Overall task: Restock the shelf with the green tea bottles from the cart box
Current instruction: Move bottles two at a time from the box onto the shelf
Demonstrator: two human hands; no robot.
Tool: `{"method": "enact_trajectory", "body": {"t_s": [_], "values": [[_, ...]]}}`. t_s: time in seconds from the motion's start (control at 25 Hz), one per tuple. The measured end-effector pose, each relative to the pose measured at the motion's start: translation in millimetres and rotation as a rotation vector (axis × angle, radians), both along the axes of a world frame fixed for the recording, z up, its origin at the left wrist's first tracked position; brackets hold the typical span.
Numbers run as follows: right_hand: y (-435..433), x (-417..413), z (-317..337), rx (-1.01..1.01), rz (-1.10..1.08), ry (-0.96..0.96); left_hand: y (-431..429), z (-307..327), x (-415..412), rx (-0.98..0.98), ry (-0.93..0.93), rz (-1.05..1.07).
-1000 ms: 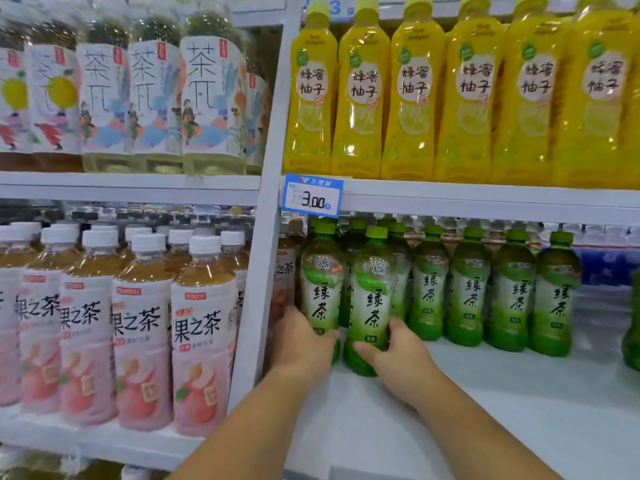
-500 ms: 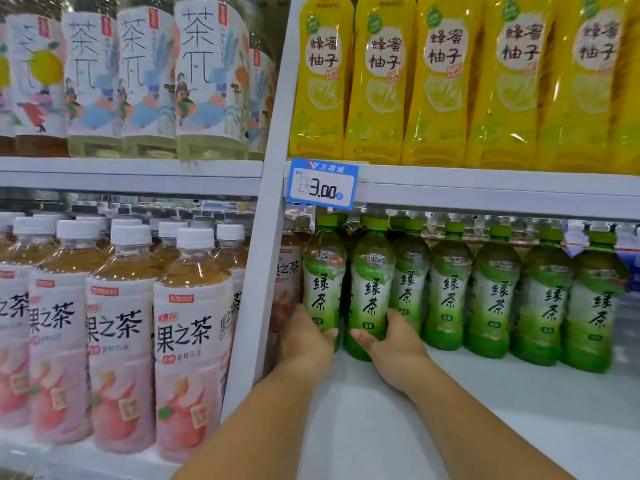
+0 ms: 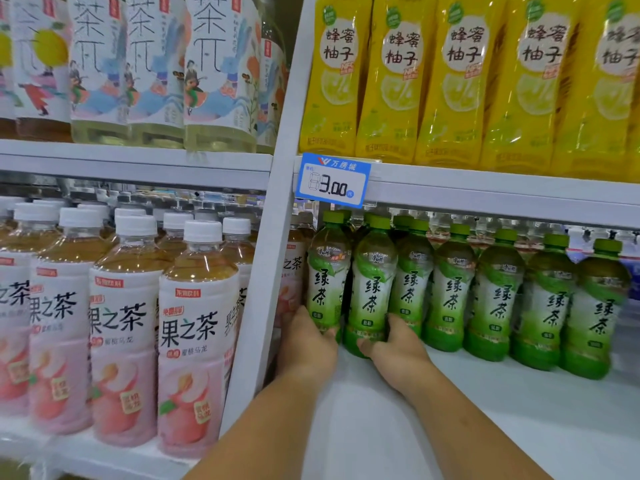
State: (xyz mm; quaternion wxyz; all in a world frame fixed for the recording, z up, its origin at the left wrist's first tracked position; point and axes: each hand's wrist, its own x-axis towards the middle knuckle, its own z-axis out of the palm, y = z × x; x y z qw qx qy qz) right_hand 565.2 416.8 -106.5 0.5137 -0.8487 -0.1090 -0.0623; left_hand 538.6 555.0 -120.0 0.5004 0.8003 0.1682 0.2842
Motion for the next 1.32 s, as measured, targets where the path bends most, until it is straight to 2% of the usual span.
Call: {"method": "enact_trajectory", "body": {"t_s": [0.32,0.92,1.04,1.16,1.32], "values": [[0.3,4.2,-3.9,0.018,-0.021,-0.038,2.9,1.7,5.0,-0.06,0.002,0.007],[-3.7,10.9,-6.0,0.048,-0.016,-0.023,0.6,1.6,6.2,0.004,0.005,0.029],[-4.6,0.1,-4.6,0.05,-0.03,-0.053,-2.8,7.0,0.9,-0.033,0.013,0.001],[-2.7,-16.1,-3.1,-0.042,-0.051,-0.08,-4.8,13.9,-8.6,-0.092,0.038,-0.025],[-10.7,-38.9,-1.7,-0.014,-0.082,-0.05,-9.2,18.6,-30.4,-0.145,0.017,-0.05]]}}
